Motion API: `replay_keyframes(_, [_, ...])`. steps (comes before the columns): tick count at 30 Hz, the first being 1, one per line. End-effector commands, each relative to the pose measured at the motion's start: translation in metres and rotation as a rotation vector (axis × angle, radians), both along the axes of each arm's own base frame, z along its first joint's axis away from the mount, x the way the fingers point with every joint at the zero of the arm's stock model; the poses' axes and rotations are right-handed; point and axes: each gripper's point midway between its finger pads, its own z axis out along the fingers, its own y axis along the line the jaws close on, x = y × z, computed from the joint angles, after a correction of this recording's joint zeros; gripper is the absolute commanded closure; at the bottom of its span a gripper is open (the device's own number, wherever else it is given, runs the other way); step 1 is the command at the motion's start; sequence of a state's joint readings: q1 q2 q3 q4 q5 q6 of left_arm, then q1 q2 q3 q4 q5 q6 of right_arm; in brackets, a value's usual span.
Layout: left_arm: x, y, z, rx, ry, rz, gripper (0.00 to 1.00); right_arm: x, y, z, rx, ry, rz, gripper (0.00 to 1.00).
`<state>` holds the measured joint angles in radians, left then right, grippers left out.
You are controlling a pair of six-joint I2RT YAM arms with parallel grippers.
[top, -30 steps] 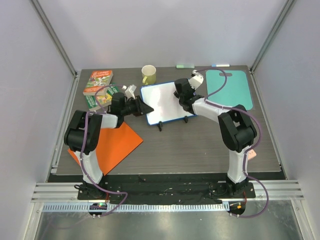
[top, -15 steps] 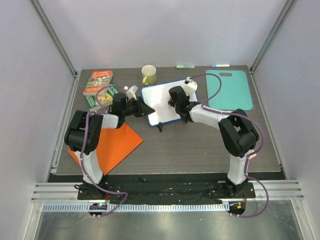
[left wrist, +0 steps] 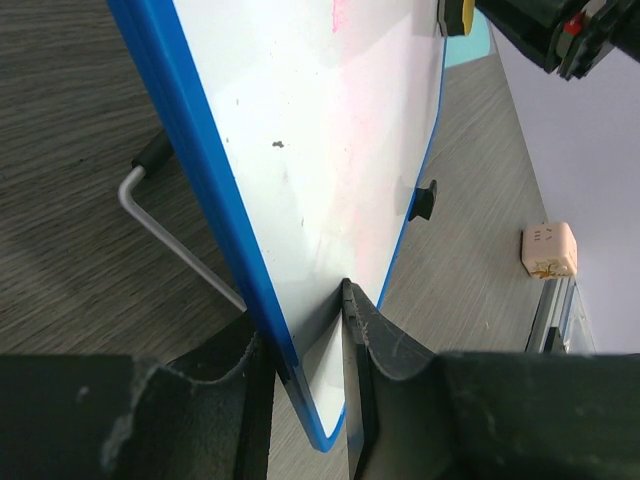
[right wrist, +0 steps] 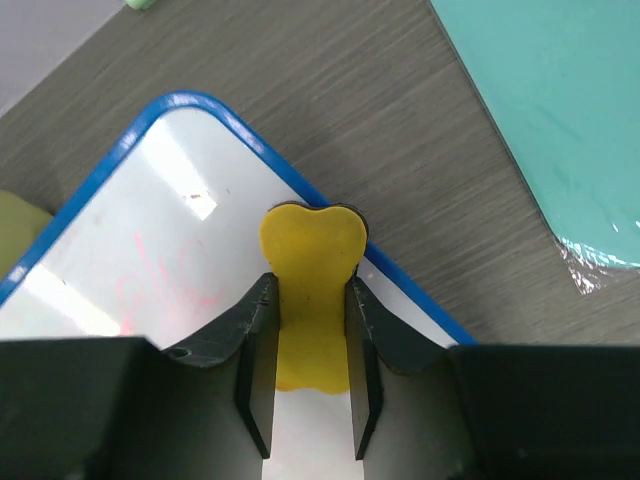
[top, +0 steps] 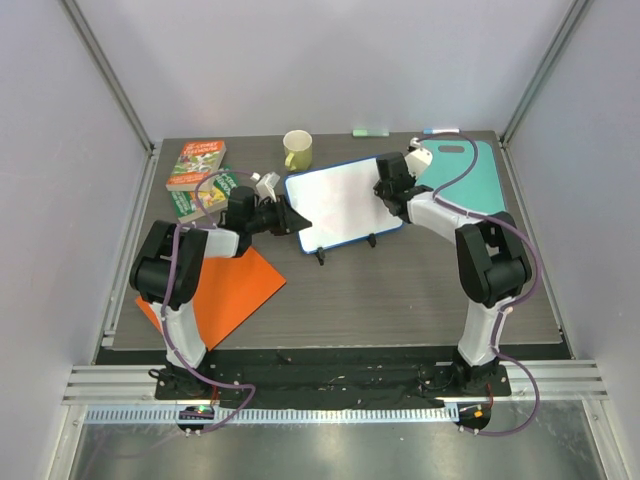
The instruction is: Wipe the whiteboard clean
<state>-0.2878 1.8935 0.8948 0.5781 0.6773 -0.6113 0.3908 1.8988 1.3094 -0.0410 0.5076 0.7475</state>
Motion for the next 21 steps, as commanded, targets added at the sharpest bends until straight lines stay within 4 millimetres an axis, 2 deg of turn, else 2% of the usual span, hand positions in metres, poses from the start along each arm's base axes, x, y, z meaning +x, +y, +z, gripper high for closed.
replay_keyframes(1, [-0.011, 0.007, -0.036, 0.115, 0.025, -0.025, 1.00, -0.034, 0.012, -0.020, -0.009, 0.089, 0.089, 0.99])
replay_keyframes(2, [-0.011, 0.007, -0.036, 0.115, 0.025, -0.025, 1.00, -0.046, 0.011, -0.033, -0.018, 0.118, 0.097, 0.99])
replay_keyframes(8, [-0.012, 0.007, -0.036, 0.115, 0.025, -0.025, 1.00, -0.092, 0.016, -0.056, -0.029, 0.188, 0.125, 0.99])
replay_keyframes(10, [-0.011, 0.007, -0.035, 0.115, 0.024, -0.025, 1.00, -0.107, 0.006, -0.064, -0.036, 0.205, 0.096, 0.99])
replay_keyframes(13, [-0.012, 0.007, -0.035, 0.115, 0.024, -0.025, 1.00, -0.115, -0.010, -0.070, -0.077, 0.210, 0.061, 0.99])
replay_keyframes(17, [-0.012, 0.007, -0.036, 0.115, 0.025, -0.025, 1.00, -0.100, -0.032, -0.059, -0.097, 0.182, 0.009, 0.99])
replay_keyframes(21, [-0.012, 0.007, -0.036, 0.115, 0.026, -0.025, 1.00, -0.073, -0.035, -0.035, -0.082, 0.126, 0.012, 0.99])
